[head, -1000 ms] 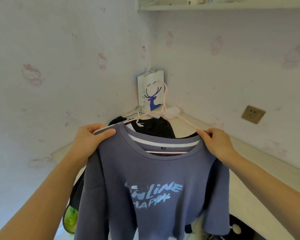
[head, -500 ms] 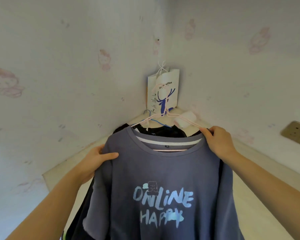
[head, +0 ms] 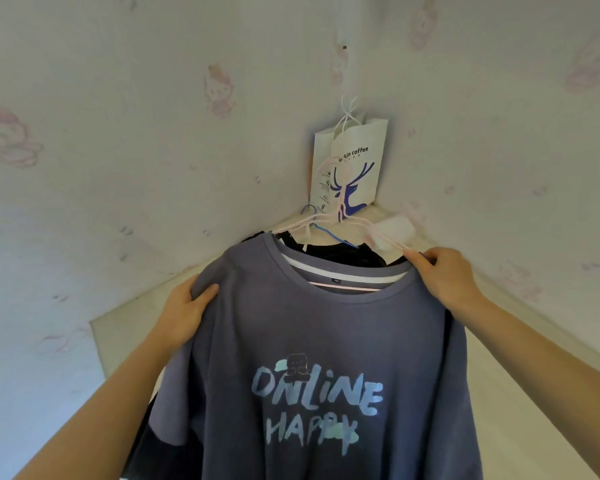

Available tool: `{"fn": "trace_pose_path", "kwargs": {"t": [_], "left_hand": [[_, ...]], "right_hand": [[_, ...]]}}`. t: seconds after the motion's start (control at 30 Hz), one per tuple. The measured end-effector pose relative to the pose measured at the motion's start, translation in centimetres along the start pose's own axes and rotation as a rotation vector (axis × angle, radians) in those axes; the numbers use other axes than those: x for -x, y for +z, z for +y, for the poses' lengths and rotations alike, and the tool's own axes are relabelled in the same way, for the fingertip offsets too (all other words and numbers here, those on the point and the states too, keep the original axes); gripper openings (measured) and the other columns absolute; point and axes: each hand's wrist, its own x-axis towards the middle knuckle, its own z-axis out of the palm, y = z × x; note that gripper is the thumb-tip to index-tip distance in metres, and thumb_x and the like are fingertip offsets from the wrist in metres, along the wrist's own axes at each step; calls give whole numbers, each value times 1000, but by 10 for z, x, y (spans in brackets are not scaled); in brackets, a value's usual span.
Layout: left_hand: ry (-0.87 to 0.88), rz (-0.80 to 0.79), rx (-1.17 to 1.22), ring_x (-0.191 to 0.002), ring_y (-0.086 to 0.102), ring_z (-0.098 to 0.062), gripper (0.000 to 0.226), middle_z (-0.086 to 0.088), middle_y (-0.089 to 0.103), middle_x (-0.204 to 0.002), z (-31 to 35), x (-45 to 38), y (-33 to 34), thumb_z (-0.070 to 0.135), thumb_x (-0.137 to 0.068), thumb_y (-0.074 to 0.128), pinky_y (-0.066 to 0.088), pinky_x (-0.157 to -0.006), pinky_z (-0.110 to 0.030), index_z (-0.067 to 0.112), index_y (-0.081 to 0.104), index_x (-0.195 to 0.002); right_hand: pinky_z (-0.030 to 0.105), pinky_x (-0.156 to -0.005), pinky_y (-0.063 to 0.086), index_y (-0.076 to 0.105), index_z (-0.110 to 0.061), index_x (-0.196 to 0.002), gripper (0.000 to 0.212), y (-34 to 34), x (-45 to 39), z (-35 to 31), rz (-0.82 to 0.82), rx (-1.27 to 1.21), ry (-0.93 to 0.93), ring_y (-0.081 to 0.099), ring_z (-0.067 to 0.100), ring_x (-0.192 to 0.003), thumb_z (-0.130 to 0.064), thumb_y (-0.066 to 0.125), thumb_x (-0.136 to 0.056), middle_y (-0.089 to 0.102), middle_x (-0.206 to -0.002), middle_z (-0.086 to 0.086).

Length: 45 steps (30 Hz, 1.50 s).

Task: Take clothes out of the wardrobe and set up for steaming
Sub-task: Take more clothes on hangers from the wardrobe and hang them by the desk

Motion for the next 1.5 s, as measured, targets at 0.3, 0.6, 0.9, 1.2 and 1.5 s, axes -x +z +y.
{"fn": "trace_pose_path", "kwargs": {"t": [0.3,0.6,0.9,1.2,1.5], "left_hand": [[70,190,-118,-101,61,-26,24,-9,68,-109,51,-60,-22,22,-96,55,49,-90,-42,9,65,-114],[-121,75,-432,-84,56,-32,30,-17,64,-89,-9,-132,-3,34,-97,52,36,-70,-35,7,58,-84],[-311,-96,-588,-97,60,-36,24,-18,66,-98,-88,-187,37,33,-91,59,42,-78,-37,10,56,-88],[-69,-311,-502,-112,58,-23,35,-4,65,-120,-98,-229,97,33,-97,51,42,-94,-31,17,59,-126],[0,-233,-512,-81,59,-27,21,-4,65,-81,-97,-258,100,30,-94,56,45,-71,-37,12,61,-83]], "right_hand": [[38,-65,42,63,7,-78,56,-17,-60,-44,43,-63,-108,54,28,-69,-47,54,-91,63,-75,21],[28,-73,35,60,-16,-99,24,53,-112,-10,-212,42,-153,54,18,-88,-27,39,-101,61,-99,1],[16,-63,35,57,-13,-93,16,125,-159,28,-316,-2,-40,50,14,-77,-16,43,-100,57,-83,-1],[16,-67,40,62,-13,-101,17,148,-164,64,-342,-71,-3,57,16,-82,-15,45,-99,63,-89,4],[25,-79,37,66,-14,-108,21,153,-178,57,-155,69,-175,55,17,-90,-16,47,-98,63,-99,1]]}}
